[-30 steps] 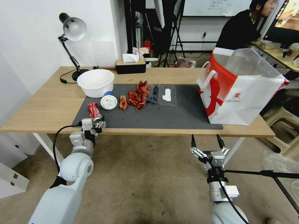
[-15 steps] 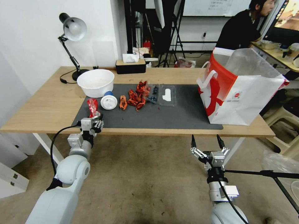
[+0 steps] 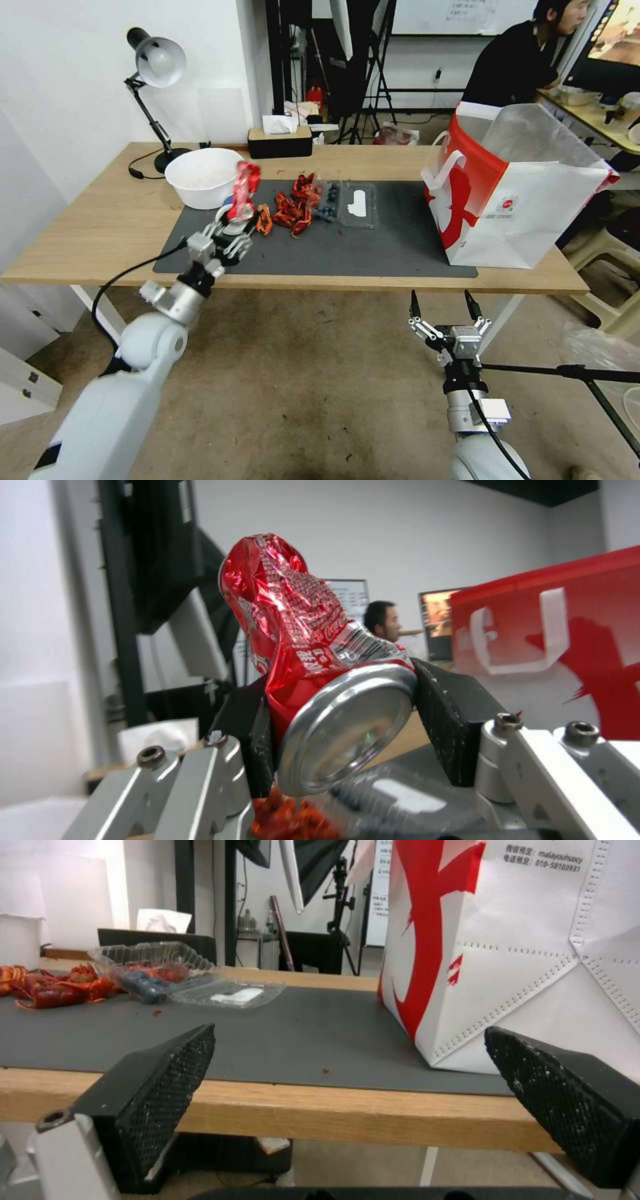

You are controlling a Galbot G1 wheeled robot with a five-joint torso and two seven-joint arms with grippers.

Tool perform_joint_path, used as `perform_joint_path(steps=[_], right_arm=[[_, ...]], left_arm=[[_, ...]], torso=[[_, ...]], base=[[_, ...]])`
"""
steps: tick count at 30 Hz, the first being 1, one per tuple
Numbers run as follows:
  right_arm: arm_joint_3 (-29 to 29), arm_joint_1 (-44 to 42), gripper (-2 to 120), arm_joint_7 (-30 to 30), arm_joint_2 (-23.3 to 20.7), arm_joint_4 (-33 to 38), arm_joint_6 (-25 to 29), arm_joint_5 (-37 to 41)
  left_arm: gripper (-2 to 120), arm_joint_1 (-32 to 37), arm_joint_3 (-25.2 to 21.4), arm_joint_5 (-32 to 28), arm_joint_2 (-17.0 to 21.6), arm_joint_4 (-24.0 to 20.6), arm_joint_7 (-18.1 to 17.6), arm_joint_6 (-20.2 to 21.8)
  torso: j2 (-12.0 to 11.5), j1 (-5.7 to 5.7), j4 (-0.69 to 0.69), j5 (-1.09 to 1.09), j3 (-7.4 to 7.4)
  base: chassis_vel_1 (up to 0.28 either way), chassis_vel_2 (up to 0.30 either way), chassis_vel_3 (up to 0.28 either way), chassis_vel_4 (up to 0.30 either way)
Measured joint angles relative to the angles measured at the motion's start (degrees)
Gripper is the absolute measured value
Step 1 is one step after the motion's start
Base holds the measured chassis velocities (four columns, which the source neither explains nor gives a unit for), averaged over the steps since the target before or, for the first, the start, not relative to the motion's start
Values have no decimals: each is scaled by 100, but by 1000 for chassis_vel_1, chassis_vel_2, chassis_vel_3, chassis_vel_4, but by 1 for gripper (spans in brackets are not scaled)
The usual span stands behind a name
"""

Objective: Pick up the trash from the table and place it into the takeout bag.

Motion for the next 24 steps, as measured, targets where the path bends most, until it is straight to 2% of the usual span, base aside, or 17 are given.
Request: perform_joint_path(steps=[2, 4, 6, 7, 10, 11, 14, 15, 17, 19, 22, 23, 24], right_arm=[[-1, 13, 100, -1, -17, -24, 5, -9], [-2, 15, 100, -1, -23, -31, 7, -12], [1, 26, 100, -1, -35, -53, 16, -20], [1, 26, 100, -1, -35, -53, 16, -20], [0, 28, 100, 0, -30, -69, 18, -30], [0, 28, 100, 0, -30, -69, 18, -30], [13, 27, 100, 4, -18, -81, 20, -44], [13, 27, 100, 4, -18, -81, 20, -44], [34, 25, 100, 13, 3, -81, 21, -53], [35, 25, 100, 14, 9, -81, 22, -58], [38, 25, 100, 21, 39, -85, 22, -82], [38, 25, 100, 21, 39, -85, 22, -82], [39, 26, 100, 25, 51, -86, 22, -93]], left_arm=[[45, -415, 354, -306, 294, 82, 13, 90], [45, -512, 445, -378, 351, 101, 13, 106], [45, -917, 859, -638, 524, 175, 8, 180], [45, -917, 859, -638, 524, 175, 8, 180], [45, -1548, 1582, -940, 644, 277, -58, 263], [45, -1548, 1582, -940, 644, 277, -58, 263], [45, -2249, 2277, -1174, 627, 416, -142, 327], [45, -2249, 2277, -1174, 627, 416, -142, 327], [45, -2773, 2719, -1307, 528, 548, -195, 390], [45, -2929, 2851, -1342, 485, 598, -204, 406], [45, -3596, 3386, -1491, 304, 822, -246, 434], [45, -3596, 3386, -1491, 304, 822, -246, 434], [45, -3968, 3731, -1619, 221, 929, -281, 449]], torso=[[0, 0, 2, 0, 0], [0, 1, 1, 0, 0], [0, 0, 2, -1, 0], [0, 0, 2, -1, 0], [0, 0, 0, 0, 0], [0, 0, 0, 0, 0], [0, 0, 0, 0, 1], [0, 0, 0, 0, 1], [1, 1, 0, 1, 0], [1, 0, 1, 1, 1], [1, 1, 1, 2, 0], [1, 1, 1, 2, 0], [1, 1, 0, 0, 0]], base=[[0, 0, 0, 0], [0, 0, 0, 0], [0, 0, 0, 0], [0, 0, 0, 0], [0, 0, 0, 0], [0, 0, 0, 0], [0, 0, 0, 0], [0, 0, 0, 0], [0, 0, 0, 0], [0, 0, 0, 0], [0, 0, 0, 0], [0, 0, 0, 0], [0, 0, 0, 0]])
